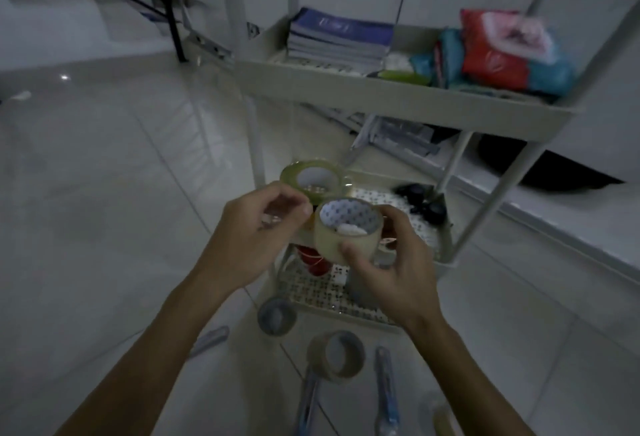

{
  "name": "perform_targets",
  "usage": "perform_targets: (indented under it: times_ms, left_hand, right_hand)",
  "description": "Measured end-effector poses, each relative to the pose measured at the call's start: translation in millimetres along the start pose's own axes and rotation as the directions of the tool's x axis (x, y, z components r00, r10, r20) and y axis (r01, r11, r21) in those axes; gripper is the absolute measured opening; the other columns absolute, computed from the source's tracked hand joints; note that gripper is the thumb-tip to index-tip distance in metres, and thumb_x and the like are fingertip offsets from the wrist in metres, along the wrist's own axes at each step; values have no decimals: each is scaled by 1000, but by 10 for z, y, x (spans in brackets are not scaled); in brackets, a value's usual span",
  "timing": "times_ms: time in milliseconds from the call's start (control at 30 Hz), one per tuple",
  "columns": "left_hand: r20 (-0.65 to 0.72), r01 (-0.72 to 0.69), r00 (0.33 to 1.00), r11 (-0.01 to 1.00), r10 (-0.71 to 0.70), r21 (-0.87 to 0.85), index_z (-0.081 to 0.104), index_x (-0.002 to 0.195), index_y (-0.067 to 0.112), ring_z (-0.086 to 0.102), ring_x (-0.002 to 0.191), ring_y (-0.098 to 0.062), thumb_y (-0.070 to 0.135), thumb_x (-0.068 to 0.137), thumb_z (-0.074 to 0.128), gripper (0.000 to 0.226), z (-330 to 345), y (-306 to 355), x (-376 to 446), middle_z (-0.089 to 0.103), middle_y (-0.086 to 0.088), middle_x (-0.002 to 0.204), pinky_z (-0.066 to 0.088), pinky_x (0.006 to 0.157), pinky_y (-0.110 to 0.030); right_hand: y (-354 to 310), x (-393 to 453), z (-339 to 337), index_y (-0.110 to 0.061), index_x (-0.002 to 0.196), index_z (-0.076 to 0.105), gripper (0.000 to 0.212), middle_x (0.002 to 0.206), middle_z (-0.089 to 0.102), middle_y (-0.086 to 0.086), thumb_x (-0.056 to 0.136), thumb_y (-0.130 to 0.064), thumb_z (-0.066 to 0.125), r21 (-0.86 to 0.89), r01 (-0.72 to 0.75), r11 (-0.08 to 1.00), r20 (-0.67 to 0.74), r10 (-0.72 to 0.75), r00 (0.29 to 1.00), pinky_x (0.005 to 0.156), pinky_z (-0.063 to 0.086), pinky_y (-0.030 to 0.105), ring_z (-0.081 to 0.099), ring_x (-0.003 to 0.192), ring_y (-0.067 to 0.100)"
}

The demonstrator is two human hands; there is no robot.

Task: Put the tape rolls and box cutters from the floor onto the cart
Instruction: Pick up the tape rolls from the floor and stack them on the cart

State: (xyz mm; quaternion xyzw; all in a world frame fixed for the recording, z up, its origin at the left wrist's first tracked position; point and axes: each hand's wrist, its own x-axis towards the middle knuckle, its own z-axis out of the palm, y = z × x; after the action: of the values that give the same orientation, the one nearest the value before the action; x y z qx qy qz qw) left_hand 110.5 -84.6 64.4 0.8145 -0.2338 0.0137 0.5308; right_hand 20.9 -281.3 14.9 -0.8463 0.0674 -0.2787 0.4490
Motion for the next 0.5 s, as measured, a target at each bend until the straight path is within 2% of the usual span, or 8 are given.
perform_targets:
  times_ms: [100,167,233,300,333,367,433,500]
  left_hand:
    - [35,-34,999,999,33,7,75,100,28,68,97,4,25,94,73,8,224,-64,170,74,19,97,51,78,-12]
    - [44,-89,995,992,86,94,74,109,27,65,105,3,26,94,72,15,373,-143,321,72,19,109,51,86,-16]
    - [68,-137,990,963,125,232,71,116,28,63,113,-4,27,94,70,22,502,-251,475,69,14,120,52,91,-23]
    - [88,-131,990,938,109,320,70,118,32,64,114,-13,28,94,69,25,588,-363,587,68,9,125,55,92,-33]
    - [94,-122,991,933,95,340,71,118,34,65,112,-15,30,94,69,25,620,-421,617,68,8,126,57,92,-37]
    - [99,-120,991,928,90,354,73,118,34,66,112,-17,31,94,69,25,644,-476,631,68,8,127,57,92,-38]
    - [98,-140,989,913,110,384,76,118,32,65,114,-16,31,94,69,25,673,-575,634,68,9,129,56,95,-38]
    - [77,-158,987,904,138,398,78,119,30,64,116,-15,28,95,69,25,689,-635,626,68,9,130,55,97,-36]
  right_hand:
    - [120,225,-60,-25,131,55,63,111,66,-16,80,-50,81,-69,-128,989,-69,124,990,76,56,21,64,96,0]
    - [219,374,-47,-18,137,52,73,111,64,-11,79,-50,82,-111,-219,969,-94,209,973,77,56,25,65,98,8]
    - [332,522,-14,-20,134,50,76,114,67,-4,75,-57,81,-106,-346,932,-90,338,937,71,57,27,66,101,16]
    - [442,647,30,-24,130,49,77,122,65,2,72,-61,82,-137,-457,879,-74,451,889,61,53,23,66,107,23]
    - [492,694,51,-23,129,48,75,125,63,4,73,-59,82,-169,-476,863,-67,472,879,61,53,23,64,111,25]
    - [536,741,70,-22,130,48,74,127,61,6,74,-55,83,-190,-478,858,-61,476,878,69,56,28,63,115,26]
    - [607,827,113,-18,134,47,75,134,53,7,77,-48,85,-241,-462,853,-56,463,884,94,55,39,57,122,26]
    - [629,892,135,-15,138,45,78,136,42,7,79,-51,82,-336,-459,822,-63,466,882,104,49,43,51,123,27]
